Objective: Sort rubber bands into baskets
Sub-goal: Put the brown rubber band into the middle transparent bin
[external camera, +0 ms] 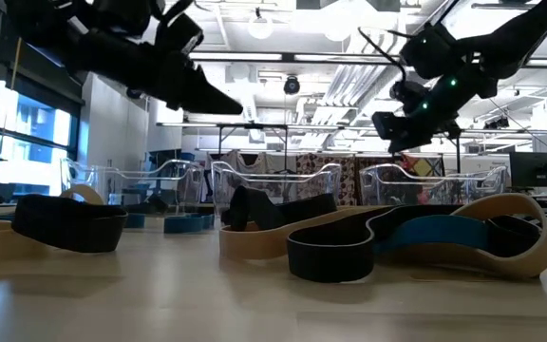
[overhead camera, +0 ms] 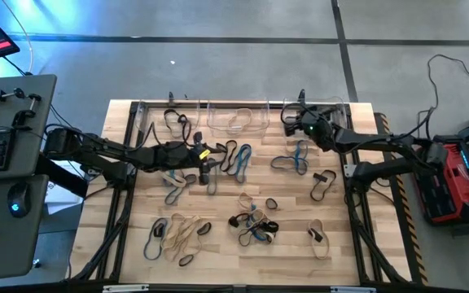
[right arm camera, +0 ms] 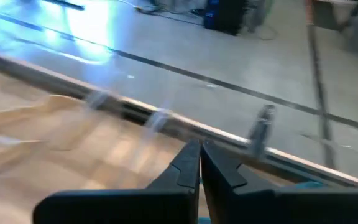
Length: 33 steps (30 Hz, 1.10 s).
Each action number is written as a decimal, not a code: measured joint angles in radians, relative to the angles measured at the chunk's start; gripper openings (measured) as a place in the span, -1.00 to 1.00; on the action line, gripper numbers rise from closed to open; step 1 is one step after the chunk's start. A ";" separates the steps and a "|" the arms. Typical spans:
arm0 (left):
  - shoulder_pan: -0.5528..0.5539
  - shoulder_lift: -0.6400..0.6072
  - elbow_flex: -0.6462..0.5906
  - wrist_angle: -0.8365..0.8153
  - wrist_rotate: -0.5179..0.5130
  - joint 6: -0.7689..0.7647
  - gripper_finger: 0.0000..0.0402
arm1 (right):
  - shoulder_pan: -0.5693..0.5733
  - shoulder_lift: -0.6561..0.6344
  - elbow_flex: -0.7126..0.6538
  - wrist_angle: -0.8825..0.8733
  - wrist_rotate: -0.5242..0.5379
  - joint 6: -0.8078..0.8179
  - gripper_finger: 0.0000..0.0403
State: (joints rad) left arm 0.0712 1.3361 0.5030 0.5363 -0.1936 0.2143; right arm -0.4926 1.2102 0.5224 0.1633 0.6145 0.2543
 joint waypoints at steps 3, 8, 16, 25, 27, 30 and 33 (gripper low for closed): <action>0.018 0.000 0.000 -0.010 -0.002 -0.004 -0.23 | 0.051 0.000 0.000 0.007 -0.021 0.003 -0.99; 0.029 0.000 0.005 -0.008 0.023 0.013 -0.23 | 0.125 0.000 0.000 0.047 0.014 0.012 -1.00; 0.015 -0.003 0.005 -0.053 0.024 -0.002 -0.23 | 0.186 0.000 0.000 0.134 -0.069 0.057 -1.00; -0.040 -0.096 0.005 -0.425 0.036 -0.094 -0.23 | 0.261 0.001 0.000 0.268 -0.119 -0.065 -1.00; -0.068 -0.111 0.005 -0.494 0.058 -0.125 -0.24 | 0.274 0.001 0.000 0.298 -0.119 -0.110 -1.00; -0.126 -0.114 0.005 -0.557 0.091 -0.188 -0.24 | 0.294 0.001 0.000 0.326 -0.120 -0.167 -1.00; -0.181 -0.114 0.005 -0.636 0.155 -0.261 -0.24 | 0.310 0.001 0.000 0.327 -0.120 -0.182 -1.00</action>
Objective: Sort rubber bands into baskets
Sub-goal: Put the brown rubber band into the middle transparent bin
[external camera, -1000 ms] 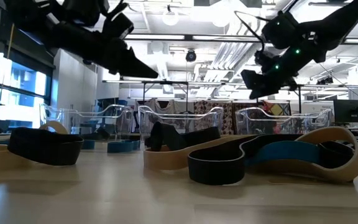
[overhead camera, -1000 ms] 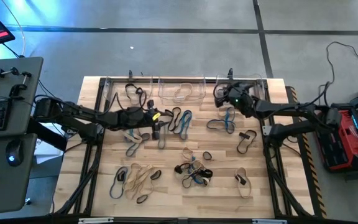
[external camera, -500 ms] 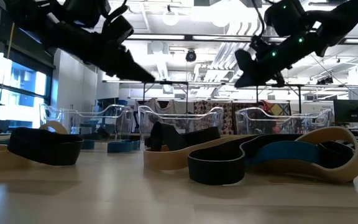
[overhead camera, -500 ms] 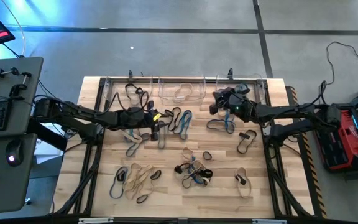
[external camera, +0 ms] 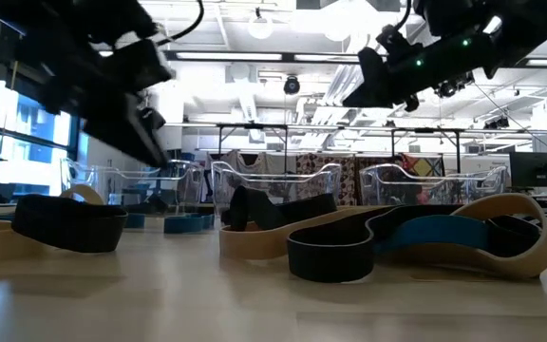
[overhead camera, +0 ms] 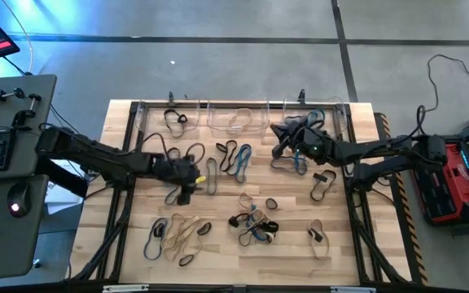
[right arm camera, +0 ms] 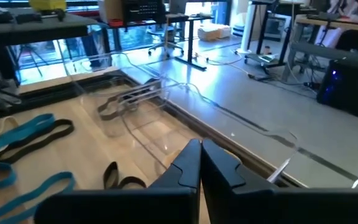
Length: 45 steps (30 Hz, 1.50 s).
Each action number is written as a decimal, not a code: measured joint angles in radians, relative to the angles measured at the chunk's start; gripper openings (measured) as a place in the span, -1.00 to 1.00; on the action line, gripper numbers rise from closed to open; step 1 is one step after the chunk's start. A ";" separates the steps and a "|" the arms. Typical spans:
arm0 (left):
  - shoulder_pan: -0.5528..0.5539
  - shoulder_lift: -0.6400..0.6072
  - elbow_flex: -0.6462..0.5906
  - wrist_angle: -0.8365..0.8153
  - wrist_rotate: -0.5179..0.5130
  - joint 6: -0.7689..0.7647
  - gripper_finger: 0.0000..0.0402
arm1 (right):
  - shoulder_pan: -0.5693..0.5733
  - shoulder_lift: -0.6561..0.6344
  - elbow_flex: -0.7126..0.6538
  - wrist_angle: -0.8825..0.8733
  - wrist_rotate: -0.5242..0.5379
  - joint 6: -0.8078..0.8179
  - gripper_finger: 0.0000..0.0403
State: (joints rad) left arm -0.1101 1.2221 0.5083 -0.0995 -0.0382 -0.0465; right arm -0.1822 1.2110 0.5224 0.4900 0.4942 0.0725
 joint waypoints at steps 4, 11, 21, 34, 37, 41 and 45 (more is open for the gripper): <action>-0.056 0.001 0.000 -0.087 0.059 -0.061 -0.24 | 0.030 0.000 0.000 -0.016 0.001 0.025 -1.00; -0.106 0.001 0.000 -0.124 0.061 -0.130 -0.23 | 0.093 0.000 0.000 -0.023 -0.011 -0.052 -1.00; -0.114 0.001 0.000 -0.180 0.215 -0.280 -0.23 | 0.172 0.000 0.000 -0.094 -0.039 -0.038 -1.00; -0.201 0.001 0.000 -0.192 0.067 -0.345 -0.23 | 0.203 0.000 0.000 -0.113 -0.039 -0.073 -1.00; -0.200 0.001 0.000 -0.190 0.061 -0.308 -0.23 | 0.202 0.000 0.000 -0.113 -0.035 -0.078 -1.00; -0.175 0.001 0.000 -0.190 0.047 -0.324 -0.23 | 0.202 0.000 0.000 -0.117 -0.035 -0.074 -1.00; -0.174 0.001 0.000 -0.202 0.060 -0.306 -0.23 | 0.202 0.000 0.000 -0.115 -0.024 -0.073 -1.00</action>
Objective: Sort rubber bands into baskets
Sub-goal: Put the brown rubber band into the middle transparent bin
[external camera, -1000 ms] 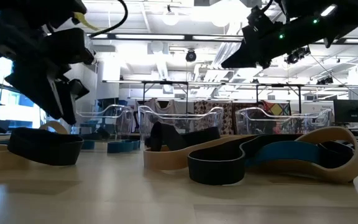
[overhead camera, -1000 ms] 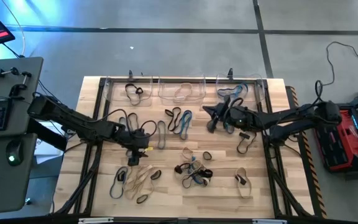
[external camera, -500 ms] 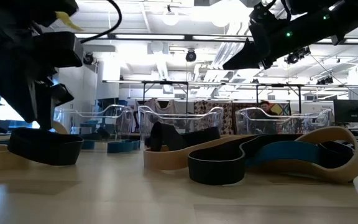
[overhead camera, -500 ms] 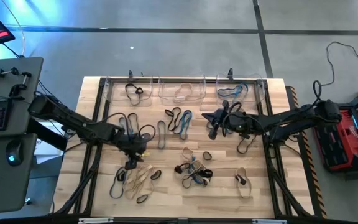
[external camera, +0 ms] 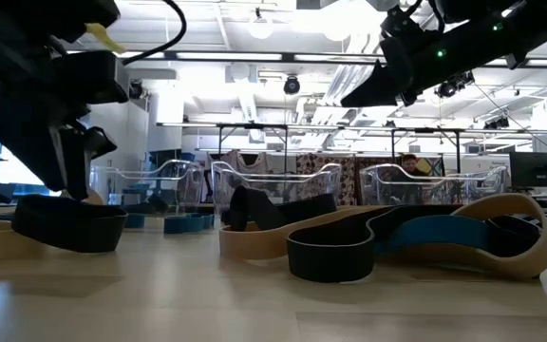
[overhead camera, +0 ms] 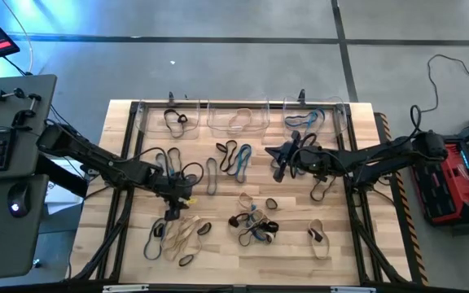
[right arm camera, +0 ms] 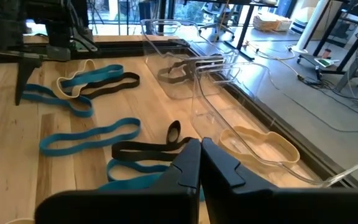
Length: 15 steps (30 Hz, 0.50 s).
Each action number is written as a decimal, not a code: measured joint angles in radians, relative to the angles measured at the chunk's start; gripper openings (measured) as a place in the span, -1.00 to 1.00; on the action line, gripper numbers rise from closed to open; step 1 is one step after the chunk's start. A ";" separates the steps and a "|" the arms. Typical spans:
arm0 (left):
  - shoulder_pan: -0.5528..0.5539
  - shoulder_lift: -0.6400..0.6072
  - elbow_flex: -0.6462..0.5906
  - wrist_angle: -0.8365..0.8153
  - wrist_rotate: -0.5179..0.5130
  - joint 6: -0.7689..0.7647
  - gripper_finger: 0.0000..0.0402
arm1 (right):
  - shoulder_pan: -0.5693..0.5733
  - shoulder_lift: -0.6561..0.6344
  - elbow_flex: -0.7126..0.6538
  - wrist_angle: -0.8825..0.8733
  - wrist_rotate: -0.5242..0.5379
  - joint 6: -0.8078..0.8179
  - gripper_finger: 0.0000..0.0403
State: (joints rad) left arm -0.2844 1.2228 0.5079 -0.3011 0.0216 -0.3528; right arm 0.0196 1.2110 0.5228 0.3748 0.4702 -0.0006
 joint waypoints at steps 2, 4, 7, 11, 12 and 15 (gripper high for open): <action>0.000 0.000 0.000 0.004 0.000 0.019 -0.23 | 0.000 0.000 0.000 0.000 0.008 0.002 -1.00; 0.000 0.000 0.000 0.009 0.000 0.025 -0.23 | 0.000 0.000 0.000 0.002 0.008 0.021 -1.00; -0.010 0.000 0.000 0.002 0.053 0.024 -0.23 | 0.001 0.000 0.000 0.002 0.008 0.027 -1.00; -0.060 0.000 0.006 -0.022 0.089 0.007 -0.23 | 0.003 0.000 0.000 0.002 0.009 0.053 -1.00; -0.075 0.000 0.015 -0.040 0.088 0.006 -0.23 | 0.003 0.000 0.000 0.002 0.009 0.053 -1.00; -0.115 0.000 0.069 -0.086 0.053 -0.011 -0.23 | 0.003 0.000 0.000 0.001 0.009 0.052 -1.00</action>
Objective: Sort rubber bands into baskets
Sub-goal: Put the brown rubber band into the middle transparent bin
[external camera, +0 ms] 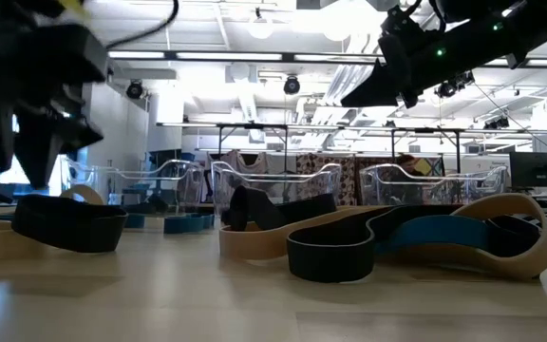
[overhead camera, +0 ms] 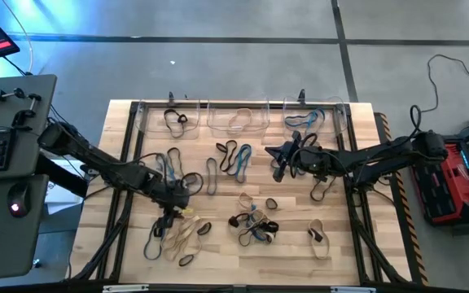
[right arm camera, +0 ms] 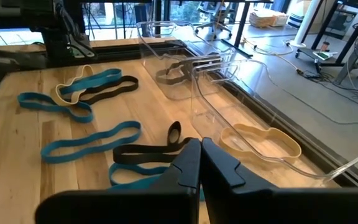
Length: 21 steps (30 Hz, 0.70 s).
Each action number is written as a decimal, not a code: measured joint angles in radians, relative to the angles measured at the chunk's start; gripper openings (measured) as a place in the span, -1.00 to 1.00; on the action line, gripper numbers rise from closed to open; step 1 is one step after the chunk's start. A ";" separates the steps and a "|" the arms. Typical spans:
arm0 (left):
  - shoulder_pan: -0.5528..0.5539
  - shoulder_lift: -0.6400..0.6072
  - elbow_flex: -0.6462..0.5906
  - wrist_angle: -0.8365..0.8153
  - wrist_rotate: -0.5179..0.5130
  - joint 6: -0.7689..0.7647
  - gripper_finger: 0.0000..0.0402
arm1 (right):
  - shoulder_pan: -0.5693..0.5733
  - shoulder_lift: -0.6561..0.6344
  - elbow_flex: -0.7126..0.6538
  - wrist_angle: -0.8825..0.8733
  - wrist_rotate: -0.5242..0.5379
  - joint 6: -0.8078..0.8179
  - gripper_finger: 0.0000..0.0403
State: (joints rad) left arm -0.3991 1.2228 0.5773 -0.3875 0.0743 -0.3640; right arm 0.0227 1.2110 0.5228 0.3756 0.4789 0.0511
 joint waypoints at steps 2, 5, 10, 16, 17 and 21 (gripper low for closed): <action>-0.017 0.000 0.034 -0.007 -0.017 -0.006 -0.23 | 0.000 0.000 0.000 0.000 0.000 -0.007 -1.00; -0.026 0.012 0.074 -0.006 -0.033 -0.039 -0.23 | 0.000 0.000 0.000 -0.011 0.000 -0.006 -1.00; -0.006 0.076 0.100 -0.019 -0.012 -0.071 -0.23 | 0.000 0.000 0.000 -0.024 0.001 -0.010 -1.00; 0.000 0.162 0.127 -0.022 -0.007 -0.103 -0.23 | 0.000 0.000 0.000 -0.030 0.001 -0.030 -1.00; 0.000 0.174 0.131 -0.018 -0.006 -0.104 -0.23 | 0.000 0.000 0.000 -0.033 0.001 -0.030 -1.00; 0.000 0.200 0.136 -0.016 0.004 -0.115 -0.23 | 0.000 0.000 0.000 -0.038 0.001 -0.026 -1.00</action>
State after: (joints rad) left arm -0.3992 1.4228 0.7136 -0.4031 0.0788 -0.4786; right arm 0.0227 1.2110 0.5228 0.3375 0.4799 0.0250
